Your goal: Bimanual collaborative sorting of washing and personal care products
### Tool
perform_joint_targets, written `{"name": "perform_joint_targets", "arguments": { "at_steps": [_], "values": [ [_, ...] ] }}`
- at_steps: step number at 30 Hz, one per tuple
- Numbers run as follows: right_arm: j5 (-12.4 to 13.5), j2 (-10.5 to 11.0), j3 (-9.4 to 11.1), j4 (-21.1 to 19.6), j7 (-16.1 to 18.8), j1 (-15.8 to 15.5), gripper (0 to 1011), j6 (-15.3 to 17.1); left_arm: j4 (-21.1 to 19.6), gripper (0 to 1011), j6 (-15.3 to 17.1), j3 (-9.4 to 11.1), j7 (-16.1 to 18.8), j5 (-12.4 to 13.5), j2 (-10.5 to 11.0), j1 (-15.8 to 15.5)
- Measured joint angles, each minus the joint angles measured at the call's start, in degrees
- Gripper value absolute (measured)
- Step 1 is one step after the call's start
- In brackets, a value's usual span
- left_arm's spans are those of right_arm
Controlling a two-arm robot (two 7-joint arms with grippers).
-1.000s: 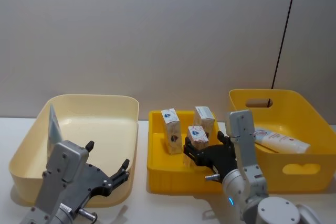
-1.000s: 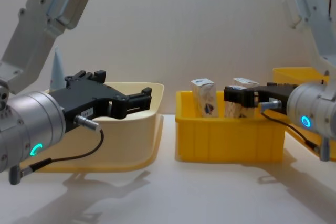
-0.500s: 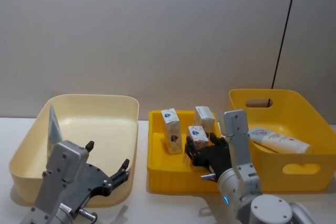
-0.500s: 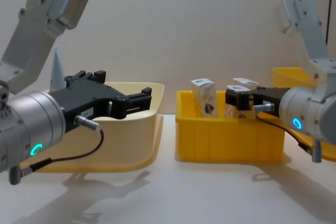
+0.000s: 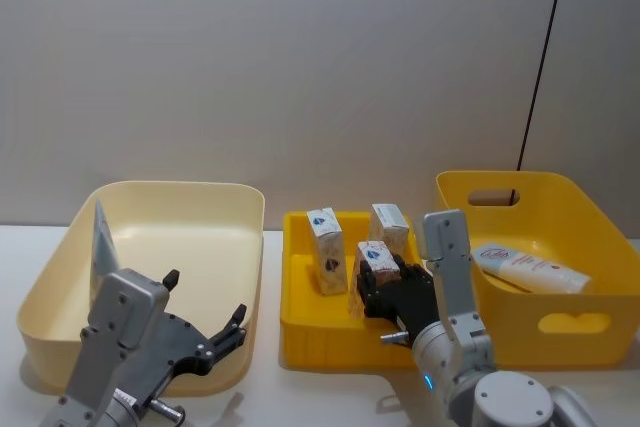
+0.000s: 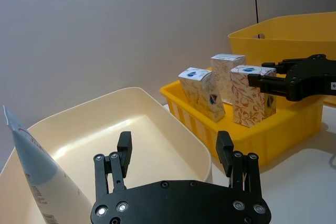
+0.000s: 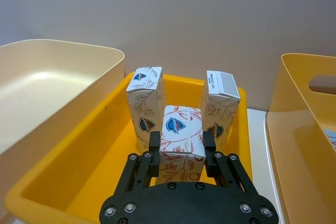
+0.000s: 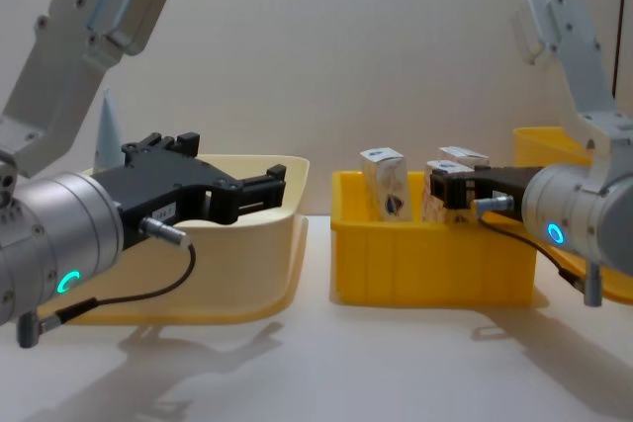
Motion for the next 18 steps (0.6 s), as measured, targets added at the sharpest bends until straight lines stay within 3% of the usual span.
{"name": "perform_joint_targets", "arguments": {
  "at_steps": [6,18],
  "values": [
    [0.2,0.1,0.2,-0.4,0.9,-0.2,459,-0.9,0.0,1000,0.0,0.0,0.0,0.0,0.0,0.0],
    [2.1,0.7,1.7,-4.1,4.4,-0.9,459,-5.8,0.0,1000,0.0,0.0,0.0,0.0,0.0,0.0]
  ]
}}
